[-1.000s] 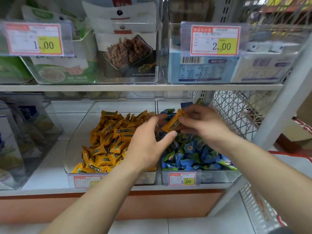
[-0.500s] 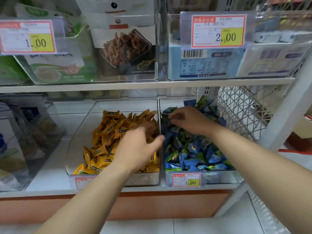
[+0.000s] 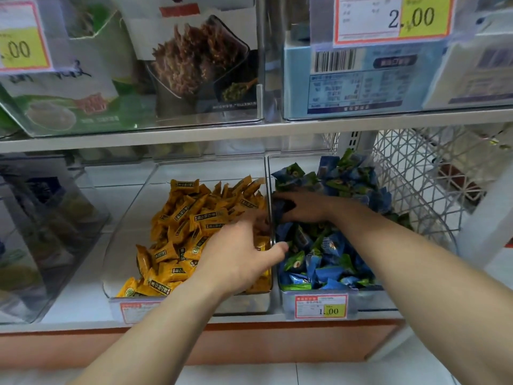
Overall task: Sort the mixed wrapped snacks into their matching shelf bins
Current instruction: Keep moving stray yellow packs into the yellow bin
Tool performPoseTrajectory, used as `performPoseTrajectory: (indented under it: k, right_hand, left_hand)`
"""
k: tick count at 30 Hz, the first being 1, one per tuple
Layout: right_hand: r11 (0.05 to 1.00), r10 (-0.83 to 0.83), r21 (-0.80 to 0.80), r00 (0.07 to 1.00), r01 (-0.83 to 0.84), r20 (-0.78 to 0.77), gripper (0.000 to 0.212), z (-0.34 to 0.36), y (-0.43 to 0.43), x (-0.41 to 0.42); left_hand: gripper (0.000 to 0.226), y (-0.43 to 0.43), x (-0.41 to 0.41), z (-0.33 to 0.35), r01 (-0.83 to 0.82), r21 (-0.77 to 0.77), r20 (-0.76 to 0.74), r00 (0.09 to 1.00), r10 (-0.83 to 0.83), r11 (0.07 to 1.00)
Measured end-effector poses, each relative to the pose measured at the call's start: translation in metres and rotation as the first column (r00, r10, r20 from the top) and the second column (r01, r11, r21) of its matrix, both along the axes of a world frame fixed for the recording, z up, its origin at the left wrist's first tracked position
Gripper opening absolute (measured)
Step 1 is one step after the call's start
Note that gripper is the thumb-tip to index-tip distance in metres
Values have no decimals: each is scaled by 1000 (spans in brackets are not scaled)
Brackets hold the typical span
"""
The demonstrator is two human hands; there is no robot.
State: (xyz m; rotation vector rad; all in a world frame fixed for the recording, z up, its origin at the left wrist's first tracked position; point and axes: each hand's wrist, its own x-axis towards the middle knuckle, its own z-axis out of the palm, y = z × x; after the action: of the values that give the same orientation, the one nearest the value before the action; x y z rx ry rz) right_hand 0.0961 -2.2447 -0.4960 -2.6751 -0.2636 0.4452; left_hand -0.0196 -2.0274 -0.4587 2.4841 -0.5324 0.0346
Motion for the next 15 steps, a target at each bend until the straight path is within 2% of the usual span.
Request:
performPoseTrajectory:
  k: [4, 9, 12, 15]
  right_hand:
    - [999, 29, -42, 999, -28, 15, 62, 0, 2, -3]
    - [1000, 8, -28, 998, -9, -56, 64, 9, 3, -11]
    - [996, 85, 10, 992, -85, -89, 38, 17, 8, -17]
    - [996, 55, 72, 998, -58, 43, 17, 27, 1, -28]
  left_hand:
    - [62, 2, -1, 0, 8, -21, -18, 1000, -8, 1000]
    - [64, 3, -3, 2, 8, -28, -42, 999, -9, 1000]
    - [62, 4, -2, 3, 7, -32, -56, 998, -9, 999]
    - [62, 5, -2, 3, 24, -60, -89, 996, -29, 998]
